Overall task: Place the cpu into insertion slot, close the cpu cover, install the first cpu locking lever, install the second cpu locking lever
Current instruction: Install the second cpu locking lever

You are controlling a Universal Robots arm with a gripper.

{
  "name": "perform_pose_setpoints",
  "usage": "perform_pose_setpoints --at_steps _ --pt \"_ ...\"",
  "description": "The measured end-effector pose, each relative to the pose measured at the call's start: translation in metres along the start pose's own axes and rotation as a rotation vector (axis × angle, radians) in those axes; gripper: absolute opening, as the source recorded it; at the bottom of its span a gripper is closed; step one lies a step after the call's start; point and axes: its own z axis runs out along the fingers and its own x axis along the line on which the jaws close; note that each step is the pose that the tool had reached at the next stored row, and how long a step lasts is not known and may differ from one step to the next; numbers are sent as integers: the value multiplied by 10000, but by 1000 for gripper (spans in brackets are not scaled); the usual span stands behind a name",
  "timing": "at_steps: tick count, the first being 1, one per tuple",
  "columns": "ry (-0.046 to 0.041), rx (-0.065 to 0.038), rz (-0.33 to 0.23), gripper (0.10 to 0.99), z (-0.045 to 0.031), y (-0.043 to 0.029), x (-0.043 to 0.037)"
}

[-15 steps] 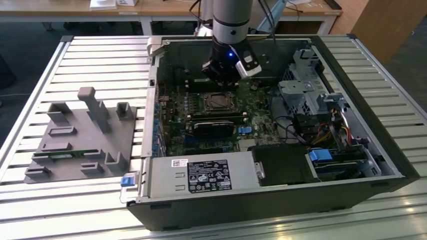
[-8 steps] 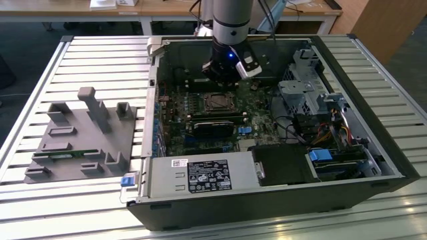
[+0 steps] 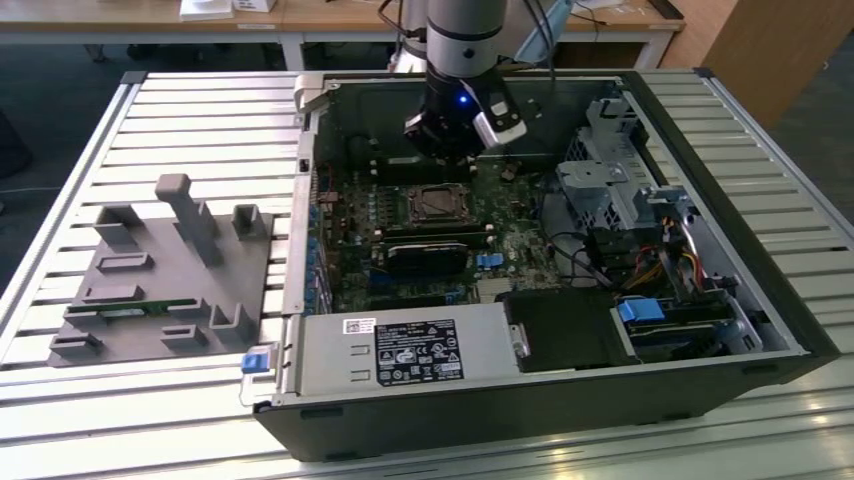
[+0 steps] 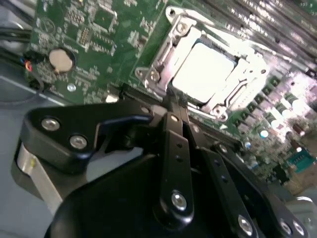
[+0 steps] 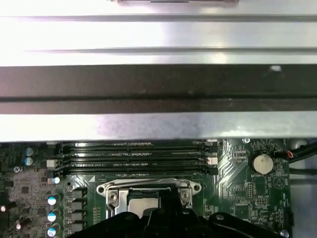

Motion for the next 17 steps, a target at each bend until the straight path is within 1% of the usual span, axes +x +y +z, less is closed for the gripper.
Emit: perform_pose_setpoints --at_steps 10,12,14,17 --pt "2 4 2 106 -10 -132 -5" --pt "2 5 2 106 -14 -142 -5" --pt "2 6 3 106 -45 -142 -5" --pt "2 5 2 106 -116 -138 -8"
